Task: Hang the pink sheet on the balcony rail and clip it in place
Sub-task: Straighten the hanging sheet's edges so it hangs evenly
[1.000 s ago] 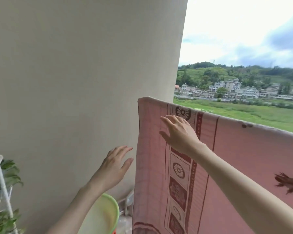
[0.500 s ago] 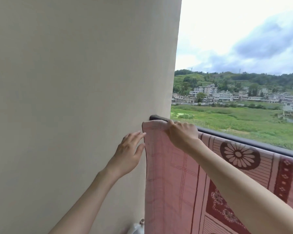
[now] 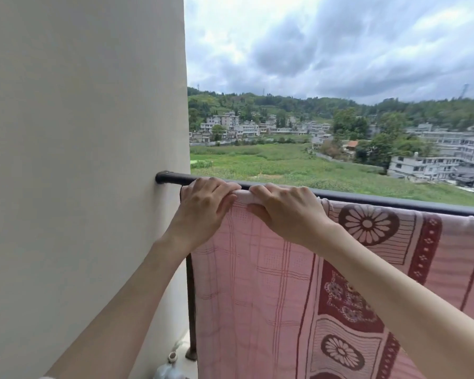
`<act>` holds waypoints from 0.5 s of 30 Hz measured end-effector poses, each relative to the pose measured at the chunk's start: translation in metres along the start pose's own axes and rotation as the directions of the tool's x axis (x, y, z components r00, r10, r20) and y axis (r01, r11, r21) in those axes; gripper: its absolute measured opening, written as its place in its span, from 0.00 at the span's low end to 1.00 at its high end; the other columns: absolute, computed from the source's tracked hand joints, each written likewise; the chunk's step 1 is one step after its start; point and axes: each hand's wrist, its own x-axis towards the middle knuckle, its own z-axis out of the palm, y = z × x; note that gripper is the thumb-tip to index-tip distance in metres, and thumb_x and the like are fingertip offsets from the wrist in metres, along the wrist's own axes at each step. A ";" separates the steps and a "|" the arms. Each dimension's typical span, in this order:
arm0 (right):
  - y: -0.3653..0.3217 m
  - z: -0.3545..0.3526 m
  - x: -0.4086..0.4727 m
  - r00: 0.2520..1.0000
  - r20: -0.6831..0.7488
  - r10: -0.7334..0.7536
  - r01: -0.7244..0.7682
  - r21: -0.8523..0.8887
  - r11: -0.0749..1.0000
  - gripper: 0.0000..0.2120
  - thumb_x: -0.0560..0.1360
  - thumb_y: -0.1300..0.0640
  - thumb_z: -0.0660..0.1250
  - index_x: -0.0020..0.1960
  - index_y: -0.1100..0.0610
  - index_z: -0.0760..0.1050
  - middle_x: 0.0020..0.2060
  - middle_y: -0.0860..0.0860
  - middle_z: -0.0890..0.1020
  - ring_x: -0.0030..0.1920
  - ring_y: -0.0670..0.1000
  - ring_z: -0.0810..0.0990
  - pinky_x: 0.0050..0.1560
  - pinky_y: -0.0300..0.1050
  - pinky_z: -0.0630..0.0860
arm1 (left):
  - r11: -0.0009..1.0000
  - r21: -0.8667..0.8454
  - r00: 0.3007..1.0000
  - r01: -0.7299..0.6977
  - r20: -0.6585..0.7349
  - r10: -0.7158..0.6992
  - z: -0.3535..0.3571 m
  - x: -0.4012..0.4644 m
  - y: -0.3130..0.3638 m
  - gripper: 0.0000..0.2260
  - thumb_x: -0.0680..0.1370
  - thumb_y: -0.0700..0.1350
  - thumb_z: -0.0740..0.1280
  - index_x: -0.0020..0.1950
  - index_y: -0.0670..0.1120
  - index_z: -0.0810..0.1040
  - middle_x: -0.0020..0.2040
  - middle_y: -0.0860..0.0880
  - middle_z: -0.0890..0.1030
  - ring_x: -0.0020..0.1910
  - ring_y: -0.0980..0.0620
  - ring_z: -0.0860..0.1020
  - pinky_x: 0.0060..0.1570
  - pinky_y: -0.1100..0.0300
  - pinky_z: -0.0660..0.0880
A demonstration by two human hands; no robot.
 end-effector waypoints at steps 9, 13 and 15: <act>0.022 -0.018 -0.043 0.951 -0.180 0.251 -0.256 -0.006 0.967 0.26 0.79 0.40 0.50 0.57 0.57 0.77 0.45 0.53 0.84 0.41 0.55 0.82 0.37 0.40 0.65 | 0.995 0.011 0.995 -0.102 0.013 0.102 0.007 0.002 0.024 0.26 0.78 0.61 0.43 0.64 0.51 0.72 0.57 0.51 0.77 0.59 0.48 0.72 0.66 0.47 0.55; 0.046 -0.021 -0.073 0.904 -0.280 0.324 -0.370 -0.130 0.920 0.31 0.80 0.41 0.44 0.33 0.57 0.76 0.25 0.47 0.77 0.25 0.50 0.76 0.30 0.37 0.62 | 0.993 0.063 0.994 -0.101 -0.023 0.102 0.023 0.001 0.041 0.24 0.79 0.61 0.44 0.61 0.51 0.73 0.52 0.50 0.78 0.53 0.46 0.75 0.58 0.51 0.56; 0.058 -0.022 -0.087 0.898 -0.332 0.288 -0.364 -0.194 0.911 0.27 0.80 0.44 0.48 0.30 0.56 0.73 0.23 0.46 0.74 0.23 0.49 0.74 0.30 0.36 0.61 | 0.991 0.076 0.992 -0.106 -0.059 0.111 0.028 0.001 0.039 0.23 0.79 0.60 0.46 0.57 0.51 0.74 0.49 0.50 0.78 0.50 0.45 0.75 0.56 0.52 0.57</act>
